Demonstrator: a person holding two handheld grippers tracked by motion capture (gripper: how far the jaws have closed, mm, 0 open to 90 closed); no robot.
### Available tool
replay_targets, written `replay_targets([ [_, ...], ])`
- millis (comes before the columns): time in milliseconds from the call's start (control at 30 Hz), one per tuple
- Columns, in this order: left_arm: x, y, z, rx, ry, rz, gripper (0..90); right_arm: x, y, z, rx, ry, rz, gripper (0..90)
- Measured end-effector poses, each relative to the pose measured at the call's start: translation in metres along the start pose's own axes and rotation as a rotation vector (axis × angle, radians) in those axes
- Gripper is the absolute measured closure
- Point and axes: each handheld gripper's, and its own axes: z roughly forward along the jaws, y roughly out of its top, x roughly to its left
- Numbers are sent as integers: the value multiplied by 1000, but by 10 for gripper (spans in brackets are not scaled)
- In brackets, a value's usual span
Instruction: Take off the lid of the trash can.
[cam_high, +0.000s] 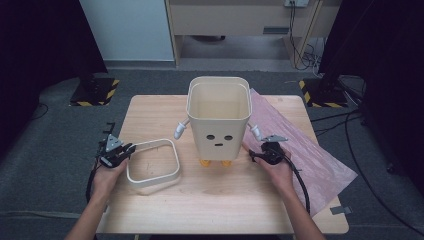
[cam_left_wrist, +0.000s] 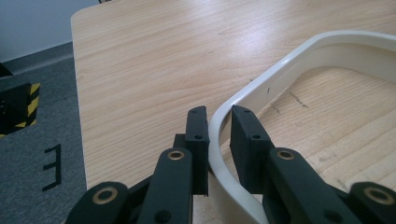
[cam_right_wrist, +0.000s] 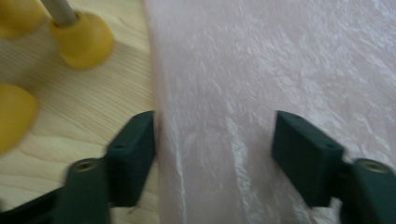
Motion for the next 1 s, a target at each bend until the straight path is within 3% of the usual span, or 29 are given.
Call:
replay_targets([
  [33, -1, -1, 0, -4, 1, 0, 766, -1, -1, 0, -8, -19, -11, 429],
  [67, -2, -4, 1, -8, -2, 0, 765, -2, 0, -1, -10, -18, -10, 620],
  [133, -1, -5, 1, -7, -1, 8, 765, -4, 1, -2, -2, 6, -4, 787],
  [167, -2, -6, 1, -6, 0, 11, 765, -5, 2, -2, 3, 1, -7, 852],
  [200, -2, -6, 1, -6, 0, 11, 764, -5, 2, -2, 3, 1, -7, 852],
  [233, -2, -6, 1, -1, 0, 17, 763, -10, 3, -2, 7, 24, 18, 900],
  [300, -4, -7, 1, 20, -5, 43, 762, -14, 4, -5, 9, 30, 27, 900],
  [400, -5, -8, 2, 27, -10, 44, 775, -20, 5, -13, 6, 35, 19, 900],
  [500, -5, -8, 3, 41, -21, 42, 774, -30, 20, -34, -5, 59, 15, 900],
  [533, -5, -8, 3, 41, -21, 42, 774, -30, 20, -34, -5, 59, 15, 900],
  [567, -4, -8, 3, 41, -26, 34, 773, -35, 31, -44, -13, 51, -13, 900],
  [600, -4, -8, 3, 41, -26, 34, 771, -35, 31, -44, -13, 51, -13, 900],
  [633, -3, -8, 2, 36, -6, 18, 740, -38, 45, -54, -19, 63, -25, 900],
  [700, -2, -5, 0, 28, 26, 11, 536, -41, 58, -60, -11, 73, -36, 900],
  [733, -2, -5, 0, 28, 26, 11, 453, -41, 58, -60, -11, 73, -36, 900],
  [767, 1, 1, -4, 27, 8, 7, 404, -44, 71, -64, -1, 90, -35, 900],
  [900, 3, 14, -12, 8, -16, 1, 314, -48, 90, -67, 6, 107, -40, 900],
  [933, 4, 24, -16, -2, -44, -9, 266, -48, 103, -69, 16, 121, -35, 900],
  [1000, 5, 37, -20, -17, -60, -16, 221, -49, 117, -70, 21, 124, -38, 900],
])
